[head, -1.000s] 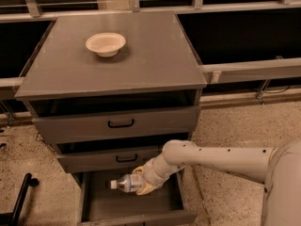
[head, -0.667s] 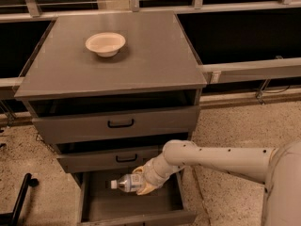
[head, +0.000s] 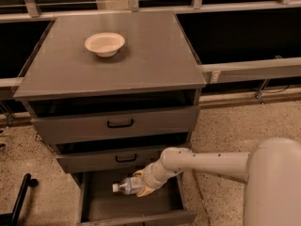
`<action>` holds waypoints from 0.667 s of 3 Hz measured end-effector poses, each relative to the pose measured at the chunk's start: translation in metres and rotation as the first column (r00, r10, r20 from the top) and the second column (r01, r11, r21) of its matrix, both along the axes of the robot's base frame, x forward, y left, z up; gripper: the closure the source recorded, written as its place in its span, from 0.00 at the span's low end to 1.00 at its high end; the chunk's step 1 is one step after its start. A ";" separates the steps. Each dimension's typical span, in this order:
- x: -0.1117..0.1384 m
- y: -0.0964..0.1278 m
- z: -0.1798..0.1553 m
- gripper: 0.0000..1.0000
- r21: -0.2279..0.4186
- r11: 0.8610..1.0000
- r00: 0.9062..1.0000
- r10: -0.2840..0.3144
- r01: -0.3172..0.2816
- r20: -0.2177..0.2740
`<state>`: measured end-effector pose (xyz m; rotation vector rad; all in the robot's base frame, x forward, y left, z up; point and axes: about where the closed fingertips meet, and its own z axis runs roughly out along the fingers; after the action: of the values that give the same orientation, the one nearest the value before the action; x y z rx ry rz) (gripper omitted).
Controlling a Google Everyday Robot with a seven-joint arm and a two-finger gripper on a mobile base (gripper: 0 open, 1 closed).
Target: Place blue plastic bottle into bottom drawer
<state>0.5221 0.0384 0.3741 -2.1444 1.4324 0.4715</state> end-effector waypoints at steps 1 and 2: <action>0.011 0.007 -0.034 1.00 -0.011 1.000 1.000 0.009 -0.009 0.023; 0.018 0.012 -0.065 1.00 -0.027 1.000 1.000 0.010 -0.009 0.028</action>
Offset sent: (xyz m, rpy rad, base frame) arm 0.0293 0.0162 -0.0986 -0.0468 -0.0407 0.0061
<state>0.5398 0.0504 0.3094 -2.1715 1.4210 0.4263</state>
